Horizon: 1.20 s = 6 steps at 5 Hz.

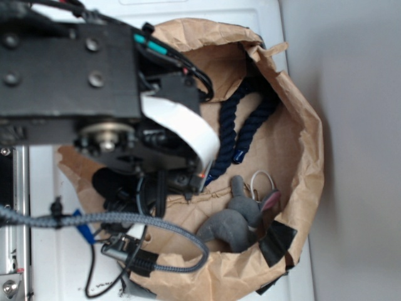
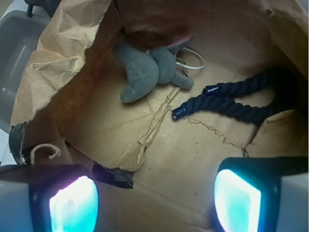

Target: Grab the blue ball.

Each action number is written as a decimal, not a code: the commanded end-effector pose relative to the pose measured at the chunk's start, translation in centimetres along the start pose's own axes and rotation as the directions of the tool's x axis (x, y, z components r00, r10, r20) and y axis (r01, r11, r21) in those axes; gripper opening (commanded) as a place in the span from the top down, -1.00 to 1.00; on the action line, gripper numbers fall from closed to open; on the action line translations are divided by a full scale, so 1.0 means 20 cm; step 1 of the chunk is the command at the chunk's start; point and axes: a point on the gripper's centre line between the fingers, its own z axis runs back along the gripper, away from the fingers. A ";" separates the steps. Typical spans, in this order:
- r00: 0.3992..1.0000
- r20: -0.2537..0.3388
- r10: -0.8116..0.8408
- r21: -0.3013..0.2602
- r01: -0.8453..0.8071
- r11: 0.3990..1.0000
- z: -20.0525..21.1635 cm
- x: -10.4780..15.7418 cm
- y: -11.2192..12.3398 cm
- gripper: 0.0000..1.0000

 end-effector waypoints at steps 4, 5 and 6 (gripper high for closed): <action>0.995 -0.067 0.073 0.078 -0.068 0.995 -0.07 0.10 0.25 -1.00; 0.991 -0.096 0.093 0.031 -0.091 0.995 0.01 0.05 0.31 -1.00; 0.993 -0.103 0.054 0.009 -0.053 0.999 0.06 -0.02 0.31 -1.00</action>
